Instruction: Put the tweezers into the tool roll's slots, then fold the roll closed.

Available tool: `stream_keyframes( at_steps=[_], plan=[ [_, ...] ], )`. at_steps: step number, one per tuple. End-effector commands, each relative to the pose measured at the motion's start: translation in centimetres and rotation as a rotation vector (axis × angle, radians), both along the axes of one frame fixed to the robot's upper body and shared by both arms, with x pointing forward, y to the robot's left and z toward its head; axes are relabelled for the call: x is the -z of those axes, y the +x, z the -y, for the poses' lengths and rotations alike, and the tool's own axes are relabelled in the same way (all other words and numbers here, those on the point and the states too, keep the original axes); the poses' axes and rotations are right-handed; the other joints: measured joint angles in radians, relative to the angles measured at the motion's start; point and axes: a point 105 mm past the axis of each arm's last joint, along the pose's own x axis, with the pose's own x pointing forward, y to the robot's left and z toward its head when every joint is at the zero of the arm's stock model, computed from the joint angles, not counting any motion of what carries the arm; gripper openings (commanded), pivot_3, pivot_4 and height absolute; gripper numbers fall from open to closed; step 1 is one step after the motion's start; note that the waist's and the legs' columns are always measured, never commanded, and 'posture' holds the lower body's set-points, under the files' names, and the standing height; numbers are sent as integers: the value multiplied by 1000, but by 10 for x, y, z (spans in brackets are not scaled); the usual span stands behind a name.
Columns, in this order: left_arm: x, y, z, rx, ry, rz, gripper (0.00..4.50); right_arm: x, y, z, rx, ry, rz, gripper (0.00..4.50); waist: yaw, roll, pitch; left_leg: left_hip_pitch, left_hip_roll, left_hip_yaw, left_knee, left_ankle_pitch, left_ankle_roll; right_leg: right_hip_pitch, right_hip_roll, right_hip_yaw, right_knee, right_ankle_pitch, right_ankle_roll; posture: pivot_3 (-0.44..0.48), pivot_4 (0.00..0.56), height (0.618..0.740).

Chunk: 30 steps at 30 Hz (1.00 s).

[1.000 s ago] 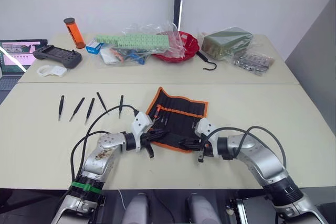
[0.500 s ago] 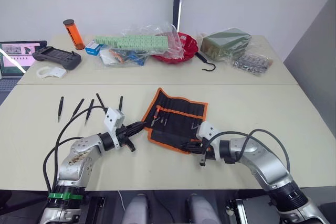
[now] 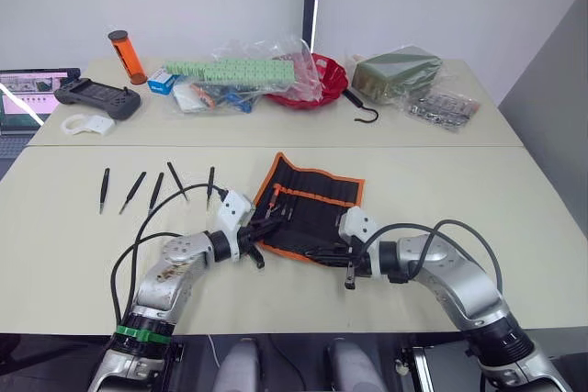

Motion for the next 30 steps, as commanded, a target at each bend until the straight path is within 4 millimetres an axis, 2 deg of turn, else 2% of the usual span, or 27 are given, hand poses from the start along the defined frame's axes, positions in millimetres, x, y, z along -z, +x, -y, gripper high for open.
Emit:
stream_keyframes(
  at_steps=[1,6,9,14,16,18,25,30],
  plan=[
    [10,-2,-2,-10,45,1,31,-19,9,1,20,56,62,0,1,0,0,0,0,0,0,0,0,0,0,0,0,0,0,0,150,740],
    [19,-6,-8,-7,81,11,31,-23,33,-5,97,82,103,0,-2,0,0,2,0,0,0,0,0,1,0,0,0,0,0,0,150,740],
    [21,-6,-11,-9,91,27,31,-17,45,-15,120,83,114,0,-4,0,0,2,0,0,-1,0,0,1,0,0,0,0,0,0,150,740],
    [22,-3,-12,-15,107,58,31,4,51,-33,116,69,83,0,-5,0,0,2,0,0,-1,0,0,1,0,0,0,0,0,0,150,740],
    [24,-3,-13,-21,121,59,31,21,55,-25,172,58,57,0,-5,1,0,2,0,0,-1,0,0,1,0,0,1,0,0,0,150,740],
    [28,-2,-17,-35,145,48,31,38,50,-11,194,45,29,0,-3,1,-1,3,0,0,-1,0,0,2,0,0,0,0,0,0,150,740],
    [35,-3,-25,-42,176,44,31,58,31,30,224,36,27,0,-1,0,-5,7,0,0,-1,0,0,7,0,0,-1,0,1,0,150,740],
    [34,3,-34,-63,186,57,31,68,24,61,253,-22,13,0,0,3,-6,19,1,0,-4,0,0,20,0,0,-5,-5,6,0,150,740]
  ],
)
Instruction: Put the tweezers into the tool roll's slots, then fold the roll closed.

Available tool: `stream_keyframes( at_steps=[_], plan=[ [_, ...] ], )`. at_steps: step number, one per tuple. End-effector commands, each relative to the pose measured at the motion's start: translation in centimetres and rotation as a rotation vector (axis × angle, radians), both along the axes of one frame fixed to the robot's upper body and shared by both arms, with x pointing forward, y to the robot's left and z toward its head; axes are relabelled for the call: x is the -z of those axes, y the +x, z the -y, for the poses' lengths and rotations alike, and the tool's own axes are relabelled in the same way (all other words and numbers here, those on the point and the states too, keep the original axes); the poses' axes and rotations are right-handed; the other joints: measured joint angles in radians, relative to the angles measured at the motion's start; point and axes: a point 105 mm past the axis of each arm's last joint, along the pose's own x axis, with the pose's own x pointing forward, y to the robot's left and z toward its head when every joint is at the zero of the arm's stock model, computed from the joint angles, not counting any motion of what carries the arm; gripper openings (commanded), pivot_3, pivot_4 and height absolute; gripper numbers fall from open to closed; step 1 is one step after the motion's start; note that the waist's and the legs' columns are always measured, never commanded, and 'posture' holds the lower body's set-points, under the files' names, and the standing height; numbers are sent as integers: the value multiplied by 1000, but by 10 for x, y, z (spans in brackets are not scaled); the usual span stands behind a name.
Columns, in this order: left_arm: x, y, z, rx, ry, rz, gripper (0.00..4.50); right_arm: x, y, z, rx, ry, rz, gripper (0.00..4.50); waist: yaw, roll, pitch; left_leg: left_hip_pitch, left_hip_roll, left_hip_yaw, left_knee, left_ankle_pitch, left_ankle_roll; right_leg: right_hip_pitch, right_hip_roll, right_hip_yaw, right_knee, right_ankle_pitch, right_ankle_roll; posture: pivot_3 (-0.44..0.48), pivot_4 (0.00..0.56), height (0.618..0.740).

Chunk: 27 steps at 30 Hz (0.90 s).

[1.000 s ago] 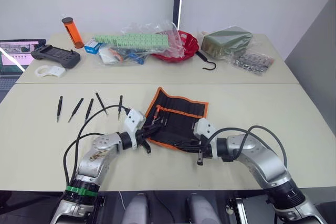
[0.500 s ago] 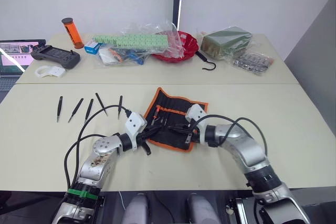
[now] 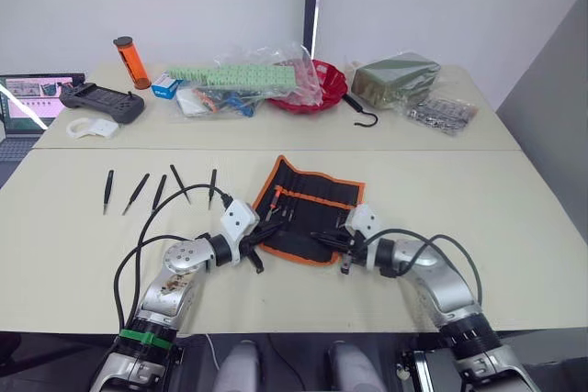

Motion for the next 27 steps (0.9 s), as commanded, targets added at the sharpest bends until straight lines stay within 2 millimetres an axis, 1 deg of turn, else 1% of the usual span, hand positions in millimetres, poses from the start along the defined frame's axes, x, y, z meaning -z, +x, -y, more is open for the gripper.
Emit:
stream_keyframes(
  at_steps=[1,5,10,12,15,18,21,24,27],
  plan=[
    [20,4,-28,-84,72,-61,31,32,-10,38,73,-92,-117,0,4,1,-1,0,0,0,0,0,0,0,0,0,-1,0,0,0,150,740],
    [20,2,-27,-64,56,-63,31,32,-13,44,62,-108,-114,0,17,2,-2,-1,0,0,1,0,0,1,-1,0,-1,0,0,0,150,740],
    [16,4,-28,-66,21,-57,31,24,-15,49,61,-84,-109,0,24,2,-4,-1,0,0,1,0,0,1,-1,0,-4,0,0,0,150,740],
    [11,6,-29,-67,-1,-44,31,16,-18,50,48,-54,-105,0,25,2,-4,-1,0,0,1,0,0,1,-1,0,-4,0,0,0,150,740],
    [2,7,-30,-54,-33,-17,31,-3,-16,46,32,3,-81,0,23,3,-4,-2,0,0,1,0,0,0,-1,0,-4,0,0,0,150,740],
    [-13,6,-28,-21,-97,18,31,-23,-15,43,17,49,-69,0,22,5,-2,-5,0,0,1,0,0,-3,-1,0,-3,0,0,0,150,740],
    [-30,6,-29,-3,-160,51,31,-36,-15,41,-7,60,-64,0,24,4,-1,-11,0,0,1,0,0,-9,-1,0,-3,1,-1,0,150,740],
    [-47,6,-34,9,-202,88,31,-50,-14,40,-26,76,-58,0,23,4,0,-22,-1,0,3,0,0,-20,-1,0,-1,5,-6,0,150,740],
    [-55,6,-42,8,-200,103,31,-60,-14,39,-43,81,-58,0,22,3,2,-23,-1,0,3,0,0,-21,-1,0,-1,5,-6,0,150,740]
  ],
)
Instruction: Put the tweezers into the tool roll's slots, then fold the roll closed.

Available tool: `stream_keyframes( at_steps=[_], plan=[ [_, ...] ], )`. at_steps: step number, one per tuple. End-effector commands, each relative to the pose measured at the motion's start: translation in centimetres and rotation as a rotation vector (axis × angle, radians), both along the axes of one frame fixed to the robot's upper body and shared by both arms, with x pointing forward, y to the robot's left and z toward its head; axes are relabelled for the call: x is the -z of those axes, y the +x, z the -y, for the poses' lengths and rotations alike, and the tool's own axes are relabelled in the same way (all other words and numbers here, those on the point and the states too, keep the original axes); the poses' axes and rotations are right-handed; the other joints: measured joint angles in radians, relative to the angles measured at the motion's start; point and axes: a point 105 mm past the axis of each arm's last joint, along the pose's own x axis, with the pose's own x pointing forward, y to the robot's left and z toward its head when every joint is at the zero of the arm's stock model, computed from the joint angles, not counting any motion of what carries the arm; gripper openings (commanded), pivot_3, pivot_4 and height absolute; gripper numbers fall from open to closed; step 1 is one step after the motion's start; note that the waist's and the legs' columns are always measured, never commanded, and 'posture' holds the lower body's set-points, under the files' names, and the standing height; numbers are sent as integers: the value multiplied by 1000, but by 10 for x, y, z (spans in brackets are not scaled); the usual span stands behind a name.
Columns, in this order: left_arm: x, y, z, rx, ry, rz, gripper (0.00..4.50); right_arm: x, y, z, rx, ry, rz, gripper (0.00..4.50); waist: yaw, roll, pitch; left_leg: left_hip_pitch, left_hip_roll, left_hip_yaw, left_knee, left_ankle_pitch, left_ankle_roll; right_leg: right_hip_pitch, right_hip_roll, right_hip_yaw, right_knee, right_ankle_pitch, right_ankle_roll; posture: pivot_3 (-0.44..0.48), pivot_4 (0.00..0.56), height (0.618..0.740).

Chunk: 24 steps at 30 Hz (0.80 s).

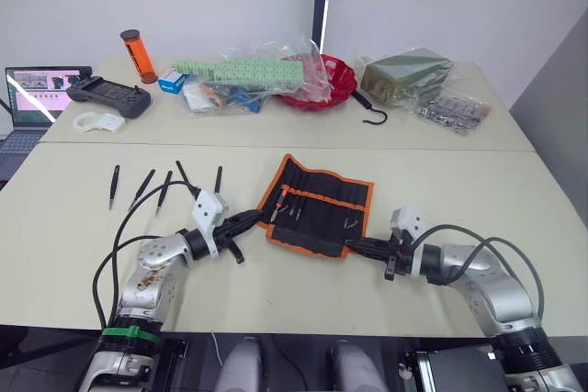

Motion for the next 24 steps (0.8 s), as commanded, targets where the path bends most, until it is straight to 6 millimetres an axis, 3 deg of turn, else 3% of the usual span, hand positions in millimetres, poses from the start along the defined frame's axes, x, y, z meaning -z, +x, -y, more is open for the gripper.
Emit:
stream_keyframes(
  at_steps=[1,9,10,14,22,24],
  plan=[
    [-23,1,-8,9,-14,65,31,-23,0,-2,-31,24,44,0,-1,0,0,0,0,0,0,0,0,0,0,0,0,0,0,0,150,740],
    [-48,-6,-38,-69,-12,77,31,-47,14,4,-32,7,88,0,-3,-1,6,0,0,0,0,0,0,0,0,0,0,0,0,0,150,740],
    [-51,-9,-42,-86,-22,72,568,-51,16,5,-34,6,91,0,-5,-2,6,0,0,0,0,0,0,0,0,0,0,0,0,0,150,740],
    [-60,-22,-59,-181,-33,72,1875,-64,23,2,-74,6,114,1223,-11,-2,7,0,1,0,-1,0,0,-1,0,0,0,0,0,0,150,740],
    [-54,-70,-123,-578,-67,80,4474,-91,34,-32,-257,12,149,3888,-28,-3,10,-1,2,1,-1,0,1,-4,0,1,1,0,-1,0,150,740],
    [-51,-86,-137,-669,-68,77,4500,-97,34,-40,-305,20,149,4476,-27,-4,11,-2,1,1,-1,-1,1,-4,-1,1,1,0,-1,0,150,740]
  ],
)
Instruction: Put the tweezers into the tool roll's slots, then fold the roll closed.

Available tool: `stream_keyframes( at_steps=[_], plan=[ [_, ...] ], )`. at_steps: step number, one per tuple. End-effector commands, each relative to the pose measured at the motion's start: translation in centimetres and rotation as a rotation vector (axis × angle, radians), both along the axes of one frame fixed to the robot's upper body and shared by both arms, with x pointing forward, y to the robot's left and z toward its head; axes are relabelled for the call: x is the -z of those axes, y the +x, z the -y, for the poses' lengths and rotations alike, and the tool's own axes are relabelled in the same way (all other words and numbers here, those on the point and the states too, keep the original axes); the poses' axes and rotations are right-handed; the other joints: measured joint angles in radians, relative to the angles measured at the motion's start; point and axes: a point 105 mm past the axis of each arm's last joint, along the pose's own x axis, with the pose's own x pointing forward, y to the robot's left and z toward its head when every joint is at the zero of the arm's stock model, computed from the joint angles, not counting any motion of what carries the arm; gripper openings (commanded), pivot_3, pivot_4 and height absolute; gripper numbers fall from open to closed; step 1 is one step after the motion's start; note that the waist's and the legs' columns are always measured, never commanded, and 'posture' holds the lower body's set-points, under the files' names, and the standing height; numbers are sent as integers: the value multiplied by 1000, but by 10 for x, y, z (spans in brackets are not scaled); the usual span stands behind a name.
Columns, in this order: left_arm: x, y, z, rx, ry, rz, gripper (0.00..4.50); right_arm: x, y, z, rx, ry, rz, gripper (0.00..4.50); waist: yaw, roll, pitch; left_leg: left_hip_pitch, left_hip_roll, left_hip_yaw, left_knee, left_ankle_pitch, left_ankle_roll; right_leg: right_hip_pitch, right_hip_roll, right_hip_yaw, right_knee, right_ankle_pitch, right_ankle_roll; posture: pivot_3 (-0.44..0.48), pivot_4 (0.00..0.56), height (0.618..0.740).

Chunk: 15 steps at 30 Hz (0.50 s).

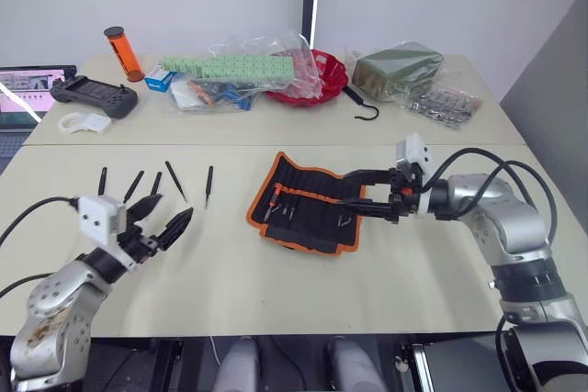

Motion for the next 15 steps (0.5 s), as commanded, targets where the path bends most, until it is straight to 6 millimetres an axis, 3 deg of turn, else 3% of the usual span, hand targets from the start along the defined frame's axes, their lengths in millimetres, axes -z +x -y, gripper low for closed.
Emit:
stream_keyframes(
  at_steps=[1,6,10,15],
  plan=[
    [-12,-24,-23,-147,-1,62,4500,-15,-1,-13,-84,13,19,4476,1,-1,0,-1,0,0,0,0,0,-1,0,0,0,0,0,0,150,740],
    [-8,-68,-52,-387,-43,83,4500,-28,-5,-37,-206,8,33,4476,6,-2,1,-3,0,0,1,0,0,-4,0,0,0,1,-1,0,150,740],
    [9,-108,-69,-588,-50,51,4500,-39,-10,-53,-295,16,39,4476,4,-3,1,-5,0,1,1,0,0,-6,0,1,0,1,-2,0,150,740],
    [25,-126,-70,-668,-60,13,4500,-46,-8,-61,-317,44,40,4476,11,-3,1,-7,0,1,2,0,0,-8,0,0,1,1,-2,0,150,740]
  ],
)
